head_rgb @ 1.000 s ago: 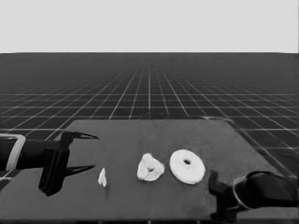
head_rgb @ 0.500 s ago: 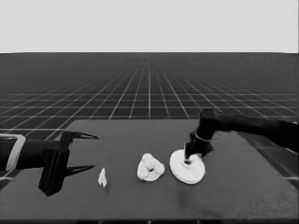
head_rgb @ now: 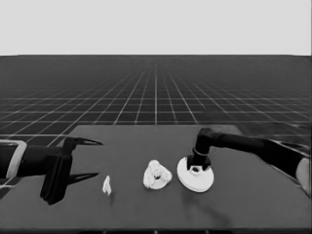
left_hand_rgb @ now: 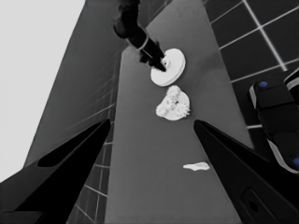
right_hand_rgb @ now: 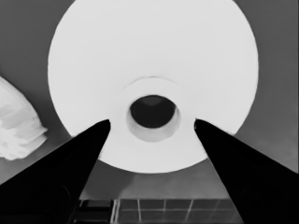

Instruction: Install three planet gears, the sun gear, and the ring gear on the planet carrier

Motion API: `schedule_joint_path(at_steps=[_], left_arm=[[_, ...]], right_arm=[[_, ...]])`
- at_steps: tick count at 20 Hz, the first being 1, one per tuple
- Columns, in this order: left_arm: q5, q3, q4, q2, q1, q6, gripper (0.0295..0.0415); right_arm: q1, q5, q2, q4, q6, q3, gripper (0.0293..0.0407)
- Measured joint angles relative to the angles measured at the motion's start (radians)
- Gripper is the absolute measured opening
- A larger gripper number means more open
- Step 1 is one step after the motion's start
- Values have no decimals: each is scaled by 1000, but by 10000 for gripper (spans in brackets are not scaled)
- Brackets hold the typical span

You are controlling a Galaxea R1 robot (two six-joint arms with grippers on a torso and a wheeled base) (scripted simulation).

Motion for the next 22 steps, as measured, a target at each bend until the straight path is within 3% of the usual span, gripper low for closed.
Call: schedule_joint_path(at_steps=[6, 7, 16, 19, 22], left_arm=[[0, 0, 0, 0, 0, 0, 385], [0, 0, 0, 0, 0, 0, 385], [0, 0, 0, 0, 0, 0, 385], [0, 0, 0, 0, 0, 0, 385], [0, 0, 0, 0, 0, 0, 385]], right_arm=[[-20, 14, 9, -17, -9, -22, 385], [-20, 15, 9, -17, -9, -22, 349], [-20, 15, 9, -17, -9, -23, 348], [134, -73, -32, 113, 37, 83, 348], [170, -87, -34, 145, 39, 87, 348]])
